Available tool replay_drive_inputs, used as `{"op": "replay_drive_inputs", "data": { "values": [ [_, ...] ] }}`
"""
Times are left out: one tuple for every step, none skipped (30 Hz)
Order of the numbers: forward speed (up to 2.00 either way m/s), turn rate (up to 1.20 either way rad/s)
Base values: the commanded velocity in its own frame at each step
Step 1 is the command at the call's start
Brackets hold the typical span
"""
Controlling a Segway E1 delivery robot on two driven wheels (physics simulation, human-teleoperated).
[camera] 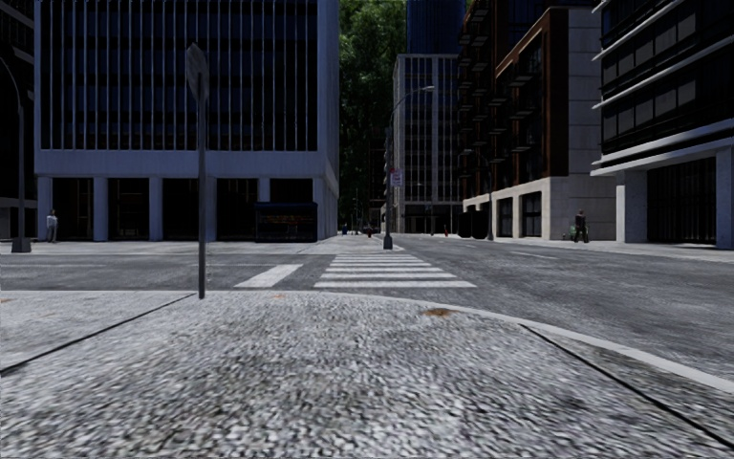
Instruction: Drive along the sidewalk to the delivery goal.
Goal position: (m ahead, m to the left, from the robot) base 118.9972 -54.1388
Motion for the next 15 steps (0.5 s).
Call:
{"op": "replay_drive_inputs", "data": {
  "values": [
    [2.0,0.0],
    [2.0,0.0],
    [2.0,0.0],
    [2.0,0.0],
    [2.0,0.0],
    [2.0,0.0],
    [2.0,0.0],
    [2.0,0.0],
    [2.0,0.0],
    [2.0,0.0],
    [2.0,0.0],
    [2.0,0.0],
    [2.0,0.0],
    [2.0,0.0],
    [2.0,0.0]
  ]
}}
